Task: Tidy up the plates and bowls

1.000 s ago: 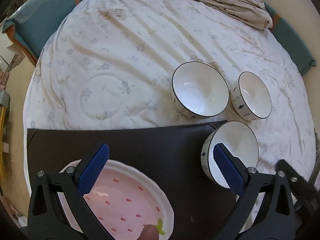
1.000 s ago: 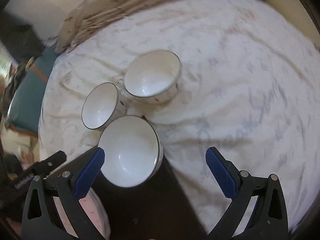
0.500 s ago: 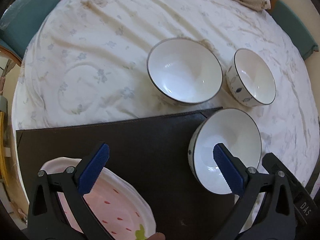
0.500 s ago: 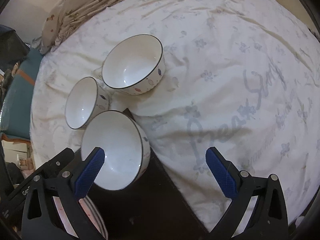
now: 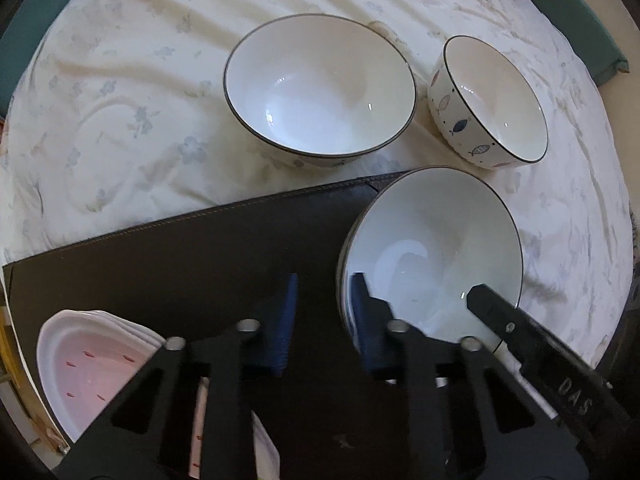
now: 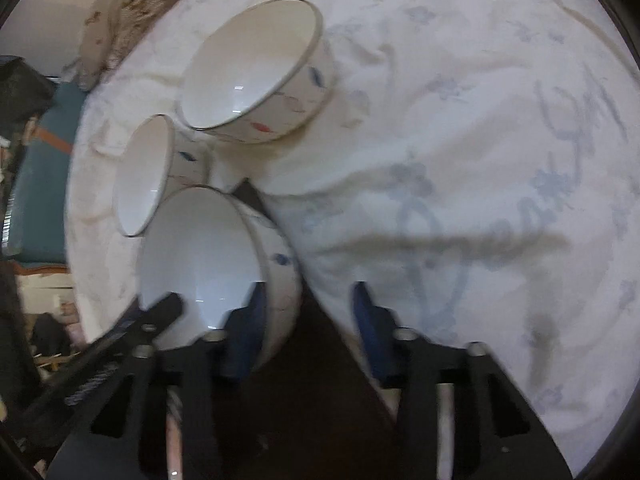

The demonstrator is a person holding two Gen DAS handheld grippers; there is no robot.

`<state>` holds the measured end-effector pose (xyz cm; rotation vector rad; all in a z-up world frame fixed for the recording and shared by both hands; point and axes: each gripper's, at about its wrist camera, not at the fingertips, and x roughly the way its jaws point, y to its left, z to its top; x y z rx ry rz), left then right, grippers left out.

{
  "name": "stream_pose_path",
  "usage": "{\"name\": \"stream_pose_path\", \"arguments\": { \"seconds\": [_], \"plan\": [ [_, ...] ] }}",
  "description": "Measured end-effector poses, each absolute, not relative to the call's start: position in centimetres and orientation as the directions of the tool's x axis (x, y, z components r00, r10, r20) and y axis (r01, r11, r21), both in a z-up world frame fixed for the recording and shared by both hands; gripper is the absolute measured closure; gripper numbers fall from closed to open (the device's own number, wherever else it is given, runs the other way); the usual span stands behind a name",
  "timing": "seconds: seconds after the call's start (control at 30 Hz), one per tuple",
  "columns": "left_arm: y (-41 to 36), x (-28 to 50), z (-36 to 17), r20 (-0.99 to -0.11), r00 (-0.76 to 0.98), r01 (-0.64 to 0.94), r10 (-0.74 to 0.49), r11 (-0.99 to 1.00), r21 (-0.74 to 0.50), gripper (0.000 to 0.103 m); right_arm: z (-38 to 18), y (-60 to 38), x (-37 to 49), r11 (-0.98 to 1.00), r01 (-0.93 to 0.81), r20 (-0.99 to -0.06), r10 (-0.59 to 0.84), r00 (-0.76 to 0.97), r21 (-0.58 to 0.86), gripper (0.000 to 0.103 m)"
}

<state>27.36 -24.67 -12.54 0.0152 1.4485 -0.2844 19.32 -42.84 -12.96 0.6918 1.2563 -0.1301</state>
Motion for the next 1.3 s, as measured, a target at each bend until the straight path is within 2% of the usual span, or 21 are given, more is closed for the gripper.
{"name": "stream_pose_path", "arguments": {
  "seconds": [0.07, 0.17, 0.27, 0.63, 1.3],
  "plan": [
    [-24.9, 27.4, -12.6, -0.979, 0.087, 0.205, -0.184, 0.965, -0.163, 0.091, -12.8, -42.3, 19.4, 0.794, 0.426, -0.889, 0.302, 0.344, 0.434, 0.084],
    [-25.7, 27.2, -13.0, -0.989, 0.042, 0.236, -0.143, 0.963, -0.129, 0.095, -12.6, -42.0, 19.4, 0.791, 0.415, -0.882, 0.32, 0.345, 0.449, 0.084],
    [-25.8, 26.9, -12.7, -0.989, 0.049, 0.239, -0.143, 0.963, -0.127, 0.095, -13.1, -42.3, 19.4, 0.767, 0.417, -0.864, 0.359, 0.352, 0.488, 0.085],
    [-24.5, 25.7, -10.2, -0.982, 0.116, 0.24, -0.146, 0.964, -0.115, 0.095, -12.0, -41.4, 19.2, 0.788, 0.376, -0.861, 0.362, 0.357, 0.487, 0.086],
    [-12.9, 19.7, -3.4, -0.956, 0.231, 0.162, -0.179, 0.976, -0.144, 0.094, -5.2, -32.7, 16.7, 0.86, 0.14, -0.832, 0.414, 0.368, 0.49, 0.086]
  ]
}}
